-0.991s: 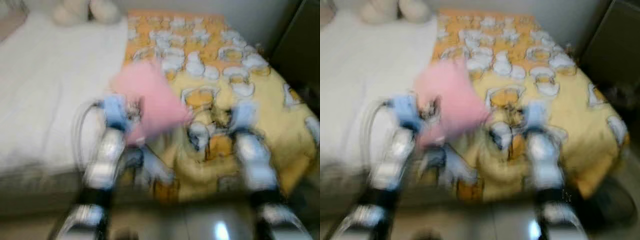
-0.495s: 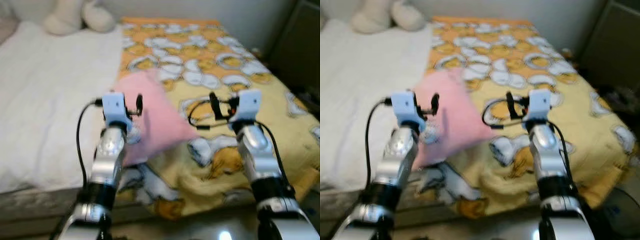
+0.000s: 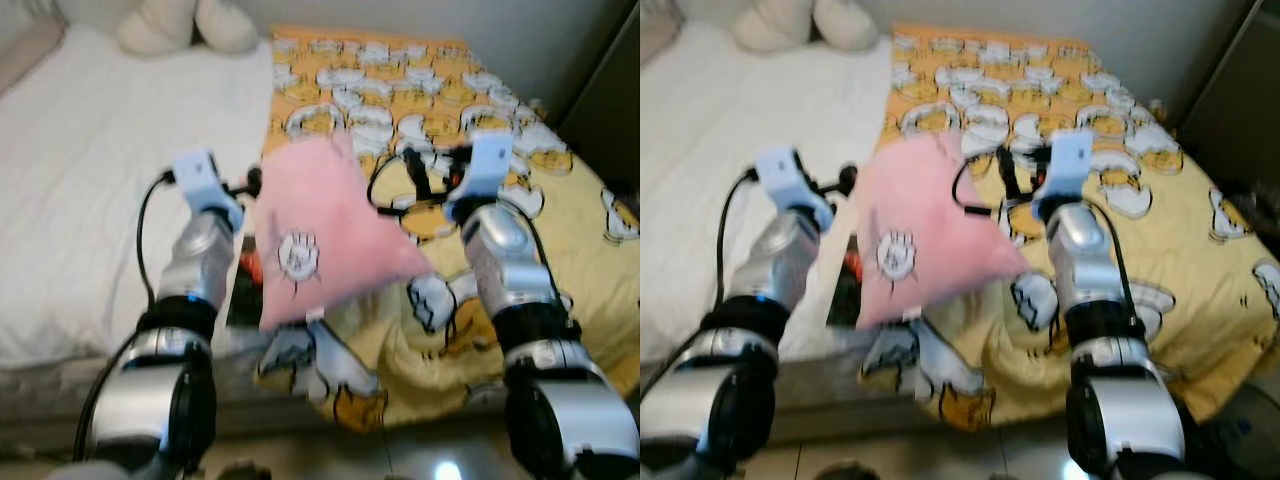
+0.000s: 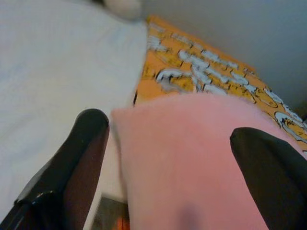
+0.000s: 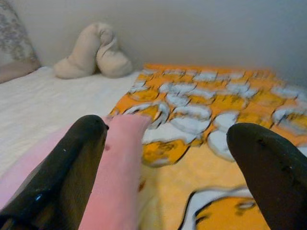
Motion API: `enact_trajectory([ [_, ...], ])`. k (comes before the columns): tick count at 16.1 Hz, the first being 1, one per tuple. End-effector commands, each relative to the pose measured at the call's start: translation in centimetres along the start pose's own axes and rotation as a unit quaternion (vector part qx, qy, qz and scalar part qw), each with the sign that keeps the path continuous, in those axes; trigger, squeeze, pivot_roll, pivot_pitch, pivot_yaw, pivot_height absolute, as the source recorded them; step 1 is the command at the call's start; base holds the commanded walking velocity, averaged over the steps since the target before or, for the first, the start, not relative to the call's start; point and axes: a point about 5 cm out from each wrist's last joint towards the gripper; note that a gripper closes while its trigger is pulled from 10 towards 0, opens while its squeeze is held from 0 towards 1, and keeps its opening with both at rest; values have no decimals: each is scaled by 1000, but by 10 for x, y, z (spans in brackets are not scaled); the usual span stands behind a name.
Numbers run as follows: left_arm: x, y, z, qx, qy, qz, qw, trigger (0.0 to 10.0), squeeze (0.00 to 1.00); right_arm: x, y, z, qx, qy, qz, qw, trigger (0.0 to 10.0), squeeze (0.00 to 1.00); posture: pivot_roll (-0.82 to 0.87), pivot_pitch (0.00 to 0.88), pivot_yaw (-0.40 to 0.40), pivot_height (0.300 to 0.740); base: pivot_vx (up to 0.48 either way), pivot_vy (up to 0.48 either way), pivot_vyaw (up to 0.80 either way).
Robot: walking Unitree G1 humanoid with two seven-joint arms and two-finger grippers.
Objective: Clean up the room
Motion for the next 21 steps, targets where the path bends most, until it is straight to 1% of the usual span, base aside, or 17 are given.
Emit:
enact_trajectory([
  [1, -6, 2, -5, -6, -26, 23, 999, 10000, 0, -3, 0, -6, -10, 33, 17, 999, 10000, 0, -110, 92, -38, 740, 0, 0, 0],
  [2, -16, 1, -5, 0, -58, 43, 997, 10000, 0, -8, -1, -6, -10, 73, 31, 997, 10000, 0, -117, 134, -41, 740, 0, 0, 0],
  [3, -20, 1, -5, 3, -71, 52, 996, 10000, 0, -11, -1, -5, -9, 97, 39, 994, 10000, 0, -119, 142, -42, 740, 0, 0, 0],
  [4, -31, -1, -6, 10, -99, 70, 993, 10000, 0, -20, -3, 1, 3, 146, 64, 987, 10000, 0, -132, 190, -54, 740, 0, 0, 0],
  [5, -34, -1, -8, 6, -106, 75, 991, 10000, 0, -23, -3, 3, 7, 159, 72, 985, 10000, 0, -132, 190, -54, 740, 0, 0, 0],
  [8, -42, -2, -23, -34, -145, 79, 986, 10000, 0, -34, -3, 9, 24, 176, 98, 979, 10000, 0, -162, 268, -82, 740, 0, 0, 0],
  [9, -41, -1, -34, -62, -167, 70, 981, 10000, 0, -36, 1, 18, 45, 173, 109, 978, 10000, 0, -169, 281, -85, 740, 0, 0, 0],
  [10, -39, 0, -39, -74, -176, 63, 979, 10000, 0, -37, 3, 24, 57, 167, 112, 978, 10000, 0, -174, 287, -87, 740, 0, 0, 0],
  [11, -36, 1, -48, -87, -198, 52, 975, 10000, 0, -39, 6, 34, 75, 155, 123, 977, 10000, 0, -173, 287, -87, 740, 0, 0, 0],
  [13, -41, -1, -62, -120, -200, 60, 971, 10000, 0, -47, 5, 43, 92, 154, 138, 974, 10000, 0, -162, 274, -86, 740, 0, 0, 0],
  [14, -43, -2, -63, -122, -202, 63, 970, 9098, 0, -48, 5, 44, 94, 155, 139, 974, 7451, 0, -161, 272, -85, 740, 0, 0, 0],
  [15, -46, -5, -68, -150, -221, 57, 962, 0, 0, -51, 3, 46, 97, 161, 139, 972, 0, 0, -158, 258, -84, 740, 0, 0, 0],
  [17, -55, -8, -71, -157, -207, 67, 963, 0, 0, -55, 1, 43, 95, 170, 138, 971, 0, 0, -163, 251, -83, 740, 0, 0, 0],
  [18, -59, -10, -68, -160, -200, 67, 964, 0, 0, -54, -2, 35, 87, 181, 129, 971, 0, 0, -172, 250, -81, 740, 0, 0, 0],
  [19, -60, -10, -68, -164, -199, 66, 964, 0, 0, -54, -3, 32, 83, 188, 126, 971, 0, 0, -174, 250, -81, 740, 0, 0, 0],
  [20, -62, -12, -68, -167, -194, 66, 964, 0, 0, -57, -7, 25, 73, 213, 121, 967, 0, 0, -175, 250, -81, 740, 0, 0, 0],
  [21, -62, -12, -67, -171, -191, 62, 964, 0, 0, -58, -9, 22, 69, 231, 116, 963, 0, 0, -176, 249, -80, 740, 0, 0, 0],
])
Point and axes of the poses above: a point about 5 cm out from each wrist's last joint towards the gripper, its own y axis pointing out of the wrist towards the gripper, its own x axis along the axis of the wrist's last joint, z = x × y, and after that the axes turned 3 degrees about y, right-handed
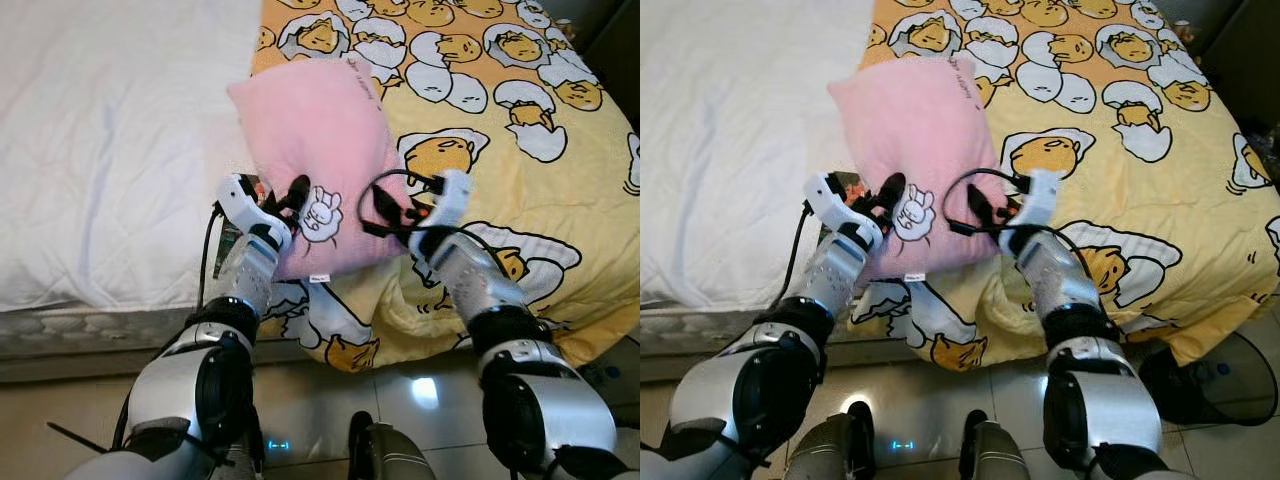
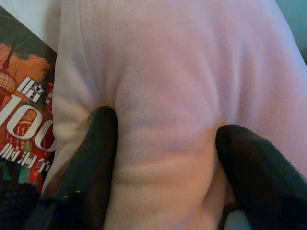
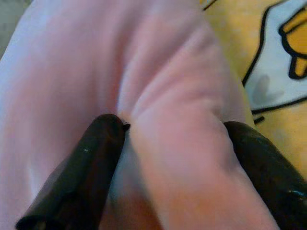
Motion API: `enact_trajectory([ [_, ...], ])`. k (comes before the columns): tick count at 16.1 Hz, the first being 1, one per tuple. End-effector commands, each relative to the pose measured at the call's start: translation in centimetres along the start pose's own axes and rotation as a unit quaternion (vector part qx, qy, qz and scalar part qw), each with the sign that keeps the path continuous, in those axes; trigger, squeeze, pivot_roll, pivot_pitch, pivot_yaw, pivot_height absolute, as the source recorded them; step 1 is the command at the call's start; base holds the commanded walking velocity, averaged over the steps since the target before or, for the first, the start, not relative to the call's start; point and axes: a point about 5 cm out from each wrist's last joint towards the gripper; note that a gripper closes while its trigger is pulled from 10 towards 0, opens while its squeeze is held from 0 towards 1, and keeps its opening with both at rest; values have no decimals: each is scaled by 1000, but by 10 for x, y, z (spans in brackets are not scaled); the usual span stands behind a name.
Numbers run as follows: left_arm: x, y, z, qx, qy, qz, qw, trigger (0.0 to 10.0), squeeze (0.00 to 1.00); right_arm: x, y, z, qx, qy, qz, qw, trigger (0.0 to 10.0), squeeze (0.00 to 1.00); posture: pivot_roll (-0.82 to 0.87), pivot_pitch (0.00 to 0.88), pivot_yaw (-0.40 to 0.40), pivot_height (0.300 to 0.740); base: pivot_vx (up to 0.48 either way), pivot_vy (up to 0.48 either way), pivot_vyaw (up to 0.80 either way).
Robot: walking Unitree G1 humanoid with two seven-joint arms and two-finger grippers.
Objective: Clean up the room
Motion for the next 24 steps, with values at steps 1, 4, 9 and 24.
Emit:
enact_trajectory([
  [1, -23, -3, -7, -18, 10, 48, 999, 0, 0, -6, -5, -6, -1, 31, 4, 1000, 0, 0, -178, 249, -79, 740, 0, 0, 0],
  [4, -30, -6, -2, -12, 20, 68, 997, 0, 0, -1, -12, -15, -7, 73, -26, 997, 0, 0, -169, 244, -73, 740, 0, 0, 0],
  [9, -30, -8, 0, -22, 6, 60, 998, 0, 0, 3, -17, -22, -8, 78, -48, 996, 0, 0, -155, 240, -67, 740, 0, 0, 0],
  [24, 63, 2, -6, -77, 218, -60, 971, 0, 0, 36, 10, 22, 28, -89, -96, 991, 0, 0, -48, 0, -7, 740, 0, 0, 0],
])
Point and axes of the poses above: a point about 5 cm out from each wrist's last joint towards the gripper, its own y axis pointing out of the wrist towards the gripper, its own x axis along the axis of the wrist's last joint, z = x × y, and after that the axes turned 3 degrees about y, right-handed
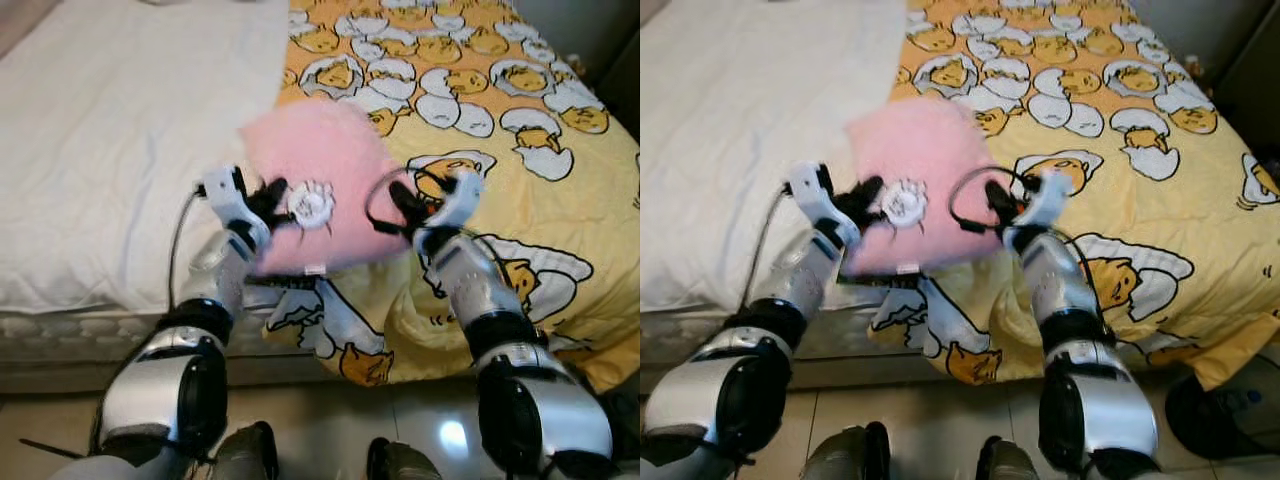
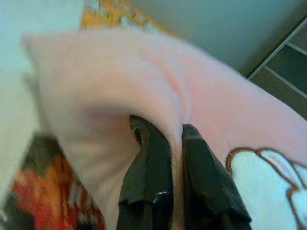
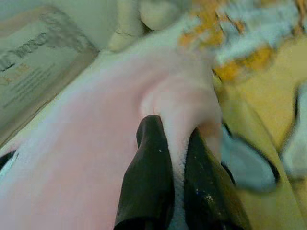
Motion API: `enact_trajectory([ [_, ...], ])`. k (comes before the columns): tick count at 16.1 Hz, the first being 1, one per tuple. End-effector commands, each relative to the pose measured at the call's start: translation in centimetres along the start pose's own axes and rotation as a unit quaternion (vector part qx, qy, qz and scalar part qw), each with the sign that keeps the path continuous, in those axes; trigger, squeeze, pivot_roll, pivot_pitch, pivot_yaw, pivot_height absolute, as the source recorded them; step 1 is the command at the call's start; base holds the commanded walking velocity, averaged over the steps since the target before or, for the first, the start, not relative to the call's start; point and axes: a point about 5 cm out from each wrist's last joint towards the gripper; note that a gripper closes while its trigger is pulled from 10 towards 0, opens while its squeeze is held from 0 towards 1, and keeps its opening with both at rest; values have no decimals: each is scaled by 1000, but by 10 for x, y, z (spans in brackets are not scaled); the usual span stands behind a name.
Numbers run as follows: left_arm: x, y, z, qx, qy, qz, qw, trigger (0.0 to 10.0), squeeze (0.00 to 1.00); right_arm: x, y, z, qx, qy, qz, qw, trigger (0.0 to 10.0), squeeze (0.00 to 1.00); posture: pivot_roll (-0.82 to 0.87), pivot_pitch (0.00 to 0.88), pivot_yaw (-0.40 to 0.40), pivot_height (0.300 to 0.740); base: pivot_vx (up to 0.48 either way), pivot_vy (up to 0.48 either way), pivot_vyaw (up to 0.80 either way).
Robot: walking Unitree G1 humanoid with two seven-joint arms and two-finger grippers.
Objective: Clean up the room
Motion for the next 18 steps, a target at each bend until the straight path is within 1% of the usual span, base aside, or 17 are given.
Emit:
enact_trajectory([
  [1, 36, 10, -10, -33, 50, -59, 996, 0, 0, 28, 10, 11, 18, -53, -40, 998, 0, 0, -44, 0, -9, 740, 0, 0, 0],
  [2, 53, 11, -6, -30, 69, -81, 994, 0, 0, 48, 16, 19, 34, -72, -66, 995, 0, 0, -35, 0, -14, 740, 0, 0, 0],
  [3, 61, 10, -3, -25, 81, -89, 992, 0, 0, 56, 18, 22, 38, -75, -78, 993, 0, 0, -28, 0, -17, 740, 0, 0, 0],
  [4, 67, 8, 3, -13, 95, -95, 991, 0, 0, 63, 20, 25, 43, -75, -89, 992, 0, 0, -19, 0, -21, 740, 0, 0, 0],
  [5, 65, 5, 6, -12, 108, -96, 989, 0, 0, 58, 20, 25, 40, -75, -87, 993, 0, 0, -8, 0, -30, 740, 0, 0, 0],
  [6, 61, 4, 5, -10, 111, -90, 990, 0, 0, 50, 19, 24, 38, -79, -79, 993, 0, 0, -3, 0, -33, 740, 0, 480, 0],
  [8, 53, 1, 4, 2, 113, -88, 990, 0, 0, 33, 16, 26, 48, -107, -64, 991, 0, 0, 1, 0, -37, 740, 0, 480, 0],
  [9, 50, -1, 5, 11, 111, -89, 990, 0, 0, 30, 14, 25, 49, -104, -64, 991, 0, 0, 2, 0, -36, 740, 0, 480, 0],
  [11, 46, -3, 4, 14, 105, -90, 990, 0, 0, 31, 12, 21, 43, -91, -71, 992, 0, 0, 4, 0, -35, 740, 0, 480, 0],
  [13, 47, -3, 4, 14, 106, -91, 990, 0, 0, 35, 13, 20, 42, -91, -78, 992, 0, 0, 8, 0, -36, 740, 0, 480, 0],
  [15, 51, -3, 5, 21, 105, -96, 990, 0, 0, 38, 15, 24, 45, -94, -83, 991, 0, 0, 12, 0, -36, 740, 0, 480, 0],
  [18, 50, -5, 3, 24, 103, -99, 990, 0, 0, 35, 17, 29, 56, -102, -78, 990, 0, 0, 18, 0, -46, 740, 0, 480, 0],
])
Point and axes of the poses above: a point about 5 cm out from each wrist's last joint towards the gripper, its own y axis pointing out of the wrist towards the gripper, its own x axis along the axis of the wrist's last joint, z = x × y, and after that the axes turned 3 degrees about y, right-handed
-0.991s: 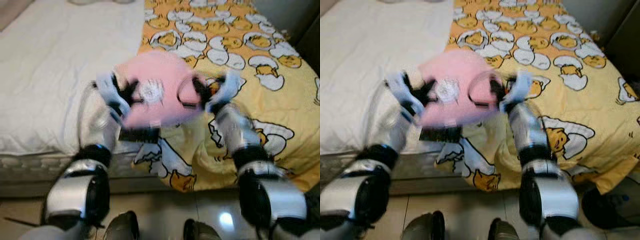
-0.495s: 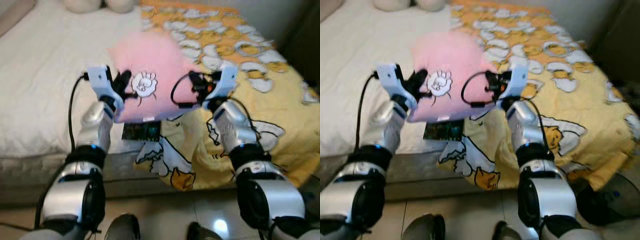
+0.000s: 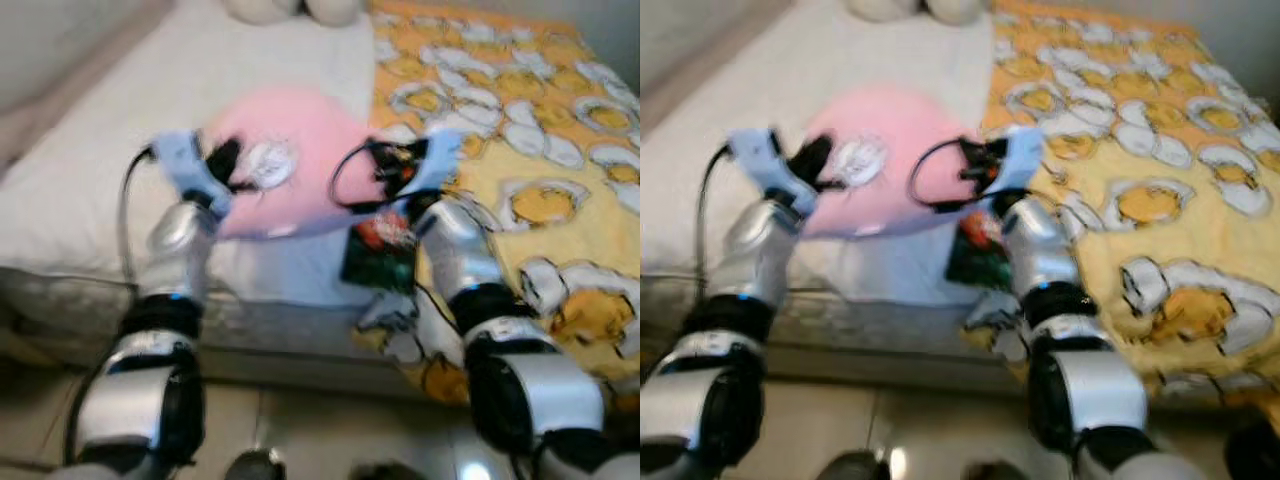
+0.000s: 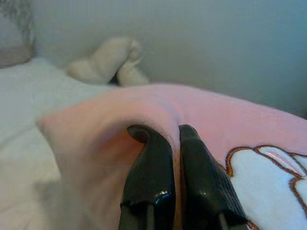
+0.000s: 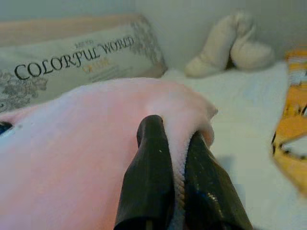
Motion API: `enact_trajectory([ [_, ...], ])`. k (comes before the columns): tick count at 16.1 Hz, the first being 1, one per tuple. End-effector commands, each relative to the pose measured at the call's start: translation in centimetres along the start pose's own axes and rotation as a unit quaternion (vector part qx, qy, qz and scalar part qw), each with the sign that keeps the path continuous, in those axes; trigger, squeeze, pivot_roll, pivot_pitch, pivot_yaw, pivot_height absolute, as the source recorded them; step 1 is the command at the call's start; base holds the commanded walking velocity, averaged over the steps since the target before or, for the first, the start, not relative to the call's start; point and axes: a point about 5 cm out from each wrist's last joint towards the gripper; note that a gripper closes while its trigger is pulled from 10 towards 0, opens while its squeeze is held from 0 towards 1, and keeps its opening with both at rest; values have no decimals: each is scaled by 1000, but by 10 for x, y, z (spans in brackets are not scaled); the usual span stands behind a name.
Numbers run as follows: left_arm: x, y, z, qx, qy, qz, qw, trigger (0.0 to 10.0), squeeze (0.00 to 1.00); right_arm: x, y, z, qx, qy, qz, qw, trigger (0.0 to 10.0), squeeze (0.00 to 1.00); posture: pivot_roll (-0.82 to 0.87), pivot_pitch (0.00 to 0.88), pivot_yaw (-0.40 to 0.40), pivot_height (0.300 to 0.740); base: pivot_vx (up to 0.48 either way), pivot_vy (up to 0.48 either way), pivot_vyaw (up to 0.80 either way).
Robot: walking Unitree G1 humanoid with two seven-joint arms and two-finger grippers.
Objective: Clean up the room
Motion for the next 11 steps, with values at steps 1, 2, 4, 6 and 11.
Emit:
enact_trajectory([
  [1, 2, 0, 0, 0, 5, -3, 1000, 0, 0, 9, 1, -1, 0, -8, -19, 1000, 0, 0, 19, 0, -49, 740, 0, 480, 0],
  [2, 1, -1, 2, 1, 9, -1, 1000, 0, 0, 8, 1, -2, 0, -7, -18, 1000, 0, 0, 21, 0, -52, 740, 0, 480, 0],
  [4, 2, -3, 5, -2, 18, 3, 1000, 0, 0, 7, 0, -3, -3, -7, -17, 1000, 0, 0, 24, 0, -56, 740, 0, 480, 0],
  [6, 2, -3, 9, -1, 25, 8, 1000, 0, 0, 4, -1, -3, -3, -10, -14, 1000, 0, 0, 24, 0, -57, 740, 0, 480, 0],
  [11, -2, -3, 4, -1, 25, 16, 1000, 0, 0, 2, -2, -4, -1, -11, -12, 1000, 0, 0, 16, 0, -57, 740, 0, 480, 0],
])
Point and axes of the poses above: a point about 5 cm out from each wrist's last joint towards the gripper, its own y axis pointing out of the wrist towards the gripper, its own x axis along the axis of the wrist's last joint, z = x × y, and after that the axes turned 3 degrees about y, right-handed
